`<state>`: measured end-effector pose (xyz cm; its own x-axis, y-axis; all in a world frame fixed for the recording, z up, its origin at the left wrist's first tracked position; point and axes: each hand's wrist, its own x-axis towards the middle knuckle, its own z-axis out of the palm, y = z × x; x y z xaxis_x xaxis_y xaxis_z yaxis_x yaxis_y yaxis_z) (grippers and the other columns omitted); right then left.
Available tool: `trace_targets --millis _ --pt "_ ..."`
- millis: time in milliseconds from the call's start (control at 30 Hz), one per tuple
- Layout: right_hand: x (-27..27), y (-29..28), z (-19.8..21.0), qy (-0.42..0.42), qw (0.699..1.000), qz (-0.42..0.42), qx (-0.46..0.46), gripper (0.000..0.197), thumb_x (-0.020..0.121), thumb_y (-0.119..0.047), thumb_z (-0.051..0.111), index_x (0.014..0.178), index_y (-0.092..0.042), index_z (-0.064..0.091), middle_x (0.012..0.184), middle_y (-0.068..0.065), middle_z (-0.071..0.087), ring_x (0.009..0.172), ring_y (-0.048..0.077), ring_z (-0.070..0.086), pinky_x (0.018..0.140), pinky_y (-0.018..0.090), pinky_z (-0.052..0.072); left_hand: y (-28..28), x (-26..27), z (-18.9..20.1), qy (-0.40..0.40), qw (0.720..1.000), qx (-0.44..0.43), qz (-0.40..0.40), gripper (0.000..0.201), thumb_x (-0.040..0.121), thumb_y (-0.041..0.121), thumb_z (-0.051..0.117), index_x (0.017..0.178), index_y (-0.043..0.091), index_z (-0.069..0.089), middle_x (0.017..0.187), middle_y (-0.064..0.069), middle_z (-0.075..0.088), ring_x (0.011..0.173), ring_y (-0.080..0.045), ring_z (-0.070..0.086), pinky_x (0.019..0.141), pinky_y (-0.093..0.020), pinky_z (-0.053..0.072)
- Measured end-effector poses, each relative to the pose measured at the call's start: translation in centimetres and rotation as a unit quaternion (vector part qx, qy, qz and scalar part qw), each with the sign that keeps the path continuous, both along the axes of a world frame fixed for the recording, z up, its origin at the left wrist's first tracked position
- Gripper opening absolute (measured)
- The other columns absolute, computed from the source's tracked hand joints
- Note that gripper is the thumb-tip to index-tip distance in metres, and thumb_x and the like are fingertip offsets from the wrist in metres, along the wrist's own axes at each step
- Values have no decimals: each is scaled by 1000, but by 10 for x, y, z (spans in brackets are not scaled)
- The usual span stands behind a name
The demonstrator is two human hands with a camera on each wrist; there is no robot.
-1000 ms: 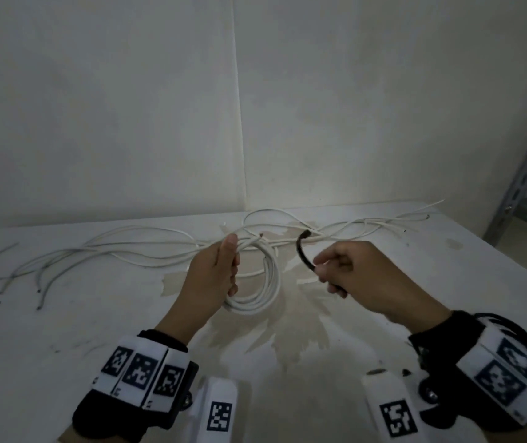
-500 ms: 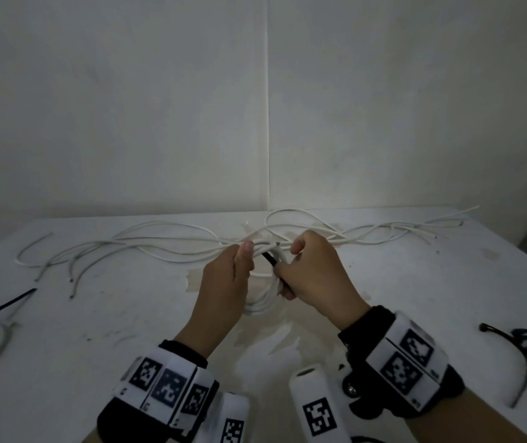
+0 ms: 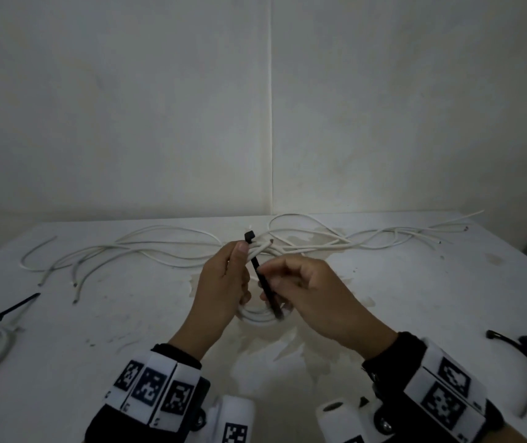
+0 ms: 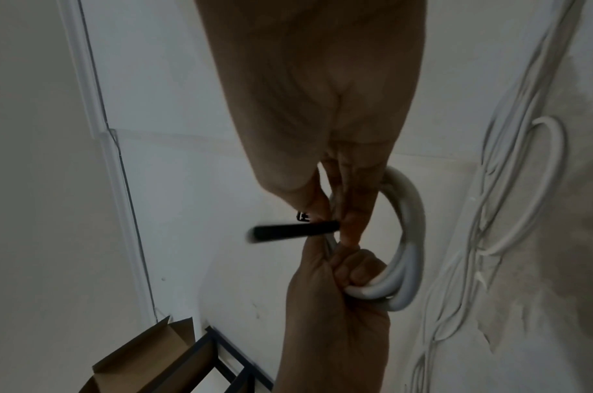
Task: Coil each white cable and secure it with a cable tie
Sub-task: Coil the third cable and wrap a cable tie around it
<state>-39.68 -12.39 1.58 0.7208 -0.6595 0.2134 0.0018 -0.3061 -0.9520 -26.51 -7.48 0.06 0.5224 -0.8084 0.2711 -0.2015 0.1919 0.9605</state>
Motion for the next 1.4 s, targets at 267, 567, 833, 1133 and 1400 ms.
trace_targets --millis 267,567,833,1133,1400 --pt "0 3 0 -85 988 15 -126 20 84 -20 63 79 -39 66 81 -16 54 79 4 59 69 16 47 1 -3 5 29 1000 -2 -8 30 97 26 41 75 17 58 50 -2 34 40 -9 32 38 -18 34" --pt "1 -1 4 -77 994 -52 -59 16 87 -16 60 71 -19 61 55 -10 59 45 4 53 47 15 41 4 -12 6 80 996 -8 -39 36 95 34 38 64 27 57 41 11 31 38 -3 28 38 -17 31" --pt "5 -2 8 -38 995 -85 -43 21 85 -15 62 64 -15 61 44 -5 52 38 4 48 42 13 36 5 -14 9 90 995 -2 -38 44 93 40 38 54 29 55 40 10 31 37 -3 28 38 -18 30" --pt "6 -1 12 -23 995 -85 -35 19 84 -13 62 65 -10 62 55 8 55 40 7 48 42 15 37 5 -14 8 93 995 4 -36 43 93 42 37 58 22 50 41 12 29 37 -4 26 39 -19 28" --pt "8 2 10 -27 995 -87 -38 18 84 -15 63 67 -9 62 57 3 56 40 6 47 46 17 40 1 -13 4 98 995 -10 -16 49 93 37 43 47 29 57 40 11 27 36 -4 25 38 -18 27"
